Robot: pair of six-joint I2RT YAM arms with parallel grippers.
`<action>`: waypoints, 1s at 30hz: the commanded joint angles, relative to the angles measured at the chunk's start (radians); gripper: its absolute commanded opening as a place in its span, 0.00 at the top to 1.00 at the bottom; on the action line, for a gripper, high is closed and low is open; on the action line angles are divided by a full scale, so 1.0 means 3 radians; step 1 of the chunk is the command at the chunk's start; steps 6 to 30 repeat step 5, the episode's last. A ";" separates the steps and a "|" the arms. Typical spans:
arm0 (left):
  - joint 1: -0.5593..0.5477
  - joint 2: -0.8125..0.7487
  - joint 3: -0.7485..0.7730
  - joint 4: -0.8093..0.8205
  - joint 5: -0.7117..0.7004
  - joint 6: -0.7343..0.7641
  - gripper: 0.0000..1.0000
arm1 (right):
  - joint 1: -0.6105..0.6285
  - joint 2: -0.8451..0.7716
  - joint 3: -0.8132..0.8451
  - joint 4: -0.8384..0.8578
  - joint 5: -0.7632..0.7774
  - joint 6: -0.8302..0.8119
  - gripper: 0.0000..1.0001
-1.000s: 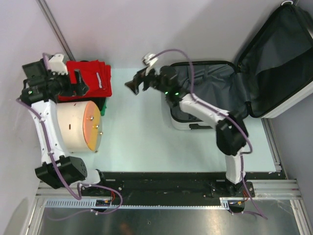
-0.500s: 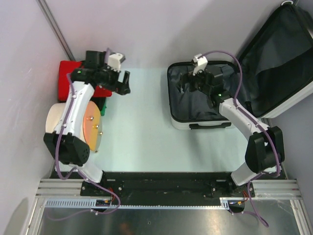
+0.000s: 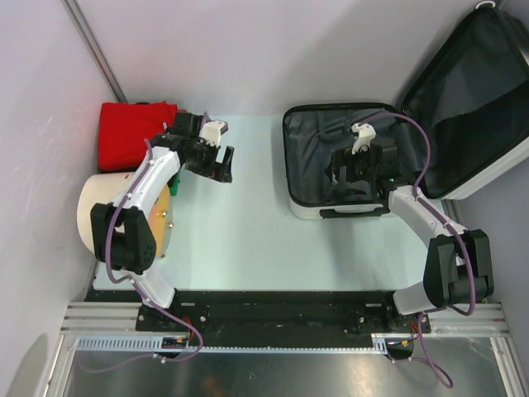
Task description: Open, take out, and arrange the luggage
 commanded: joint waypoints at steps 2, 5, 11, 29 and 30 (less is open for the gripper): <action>-0.0049 -0.0102 0.0039 0.0358 -0.0134 -0.0271 0.00 | -0.0006 -0.0149 0.0013 0.0156 -0.0041 -0.0080 0.00; -0.0125 -0.0224 0.0079 0.0399 -0.0211 -0.0210 0.00 | -0.0001 -0.0154 0.0013 0.0157 -0.0057 -0.0131 0.00; -0.0125 -0.0224 0.0079 0.0399 -0.0211 -0.0210 0.00 | -0.0001 -0.0154 0.0013 0.0157 -0.0057 -0.0131 0.00; -0.0125 -0.0224 0.0079 0.0399 -0.0211 -0.0210 0.00 | -0.0001 -0.0154 0.0013 0.0157 -0.0057 -0.0131 0.00; -0.0125 -0.0224 0.0079 0.0399 -0.0211 -0.0210 0.00 | -0.0001 -0.0154 0.0013 0.0157 -0.0057 -0.0131 0.00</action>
